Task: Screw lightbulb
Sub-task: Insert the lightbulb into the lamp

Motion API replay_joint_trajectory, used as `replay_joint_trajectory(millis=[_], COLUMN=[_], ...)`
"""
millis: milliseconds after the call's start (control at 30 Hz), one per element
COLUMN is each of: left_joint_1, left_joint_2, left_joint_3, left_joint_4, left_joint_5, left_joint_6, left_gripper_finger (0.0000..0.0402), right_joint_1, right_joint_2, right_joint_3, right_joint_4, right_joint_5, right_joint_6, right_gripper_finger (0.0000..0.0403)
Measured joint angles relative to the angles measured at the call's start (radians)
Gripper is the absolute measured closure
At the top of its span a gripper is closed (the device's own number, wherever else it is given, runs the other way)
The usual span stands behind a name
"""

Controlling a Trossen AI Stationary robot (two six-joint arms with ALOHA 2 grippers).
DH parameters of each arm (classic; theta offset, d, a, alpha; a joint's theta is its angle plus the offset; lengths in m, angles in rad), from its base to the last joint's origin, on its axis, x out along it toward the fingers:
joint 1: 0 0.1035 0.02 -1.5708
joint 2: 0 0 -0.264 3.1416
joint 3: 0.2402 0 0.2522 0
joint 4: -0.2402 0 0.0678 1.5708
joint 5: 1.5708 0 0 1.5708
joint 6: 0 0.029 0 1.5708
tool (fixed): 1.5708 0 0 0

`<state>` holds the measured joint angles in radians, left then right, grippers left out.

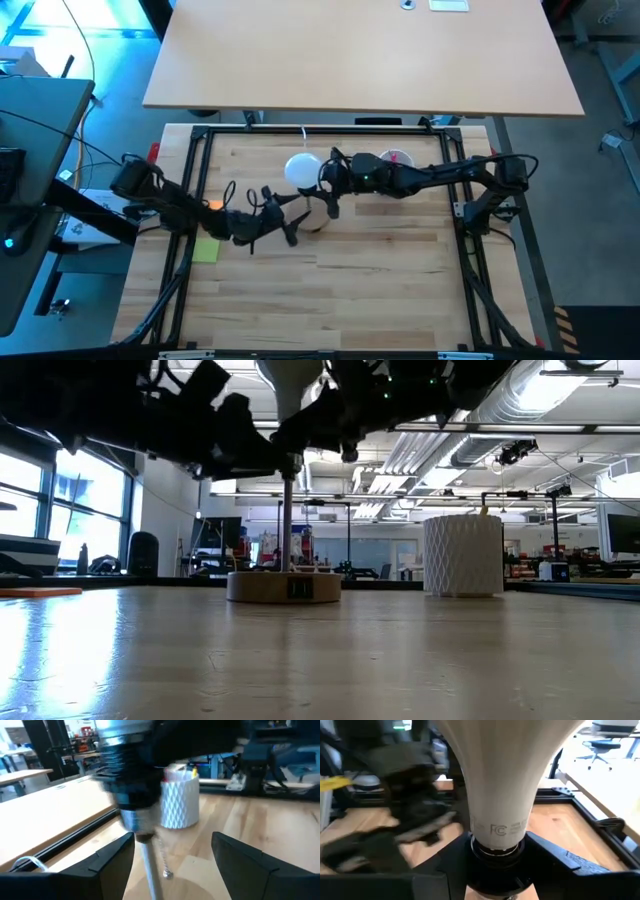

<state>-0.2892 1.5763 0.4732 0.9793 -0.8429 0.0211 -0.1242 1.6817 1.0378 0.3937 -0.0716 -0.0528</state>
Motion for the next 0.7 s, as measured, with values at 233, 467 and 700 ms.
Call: replay_joint_trajectory(millis=[233,467,700], left_joint_1=[-0.063,-0.103,-0.118], left_joint_2=[-0.085,-0.201,-0.326], left_joint_3=[-0.002,-0.003,-0.003], left_joint_4=[-0.148,-0.290,-0.407], left_joint_5=[-0.115,-0.189,-0.235], left_joint_6=[-0.027,-0.036,-0.007], left_gripper_finger=[0.0144,0.0143,0.0143], right_joint_1=[-0.003,-0.007,-0.008], right_joint_2=[-0.005,-0.036,-0.112], right_joint_3=[0.000,0.002,0.002], right_joint_4=[-0.008,-0.073,-0.187], right_joint_5=[0.000,-0.001,0.069], right_joint_6=[-0.019,-0.079,-0.114], right_gripper_finger=[0.0226,0.0215,0.0215])
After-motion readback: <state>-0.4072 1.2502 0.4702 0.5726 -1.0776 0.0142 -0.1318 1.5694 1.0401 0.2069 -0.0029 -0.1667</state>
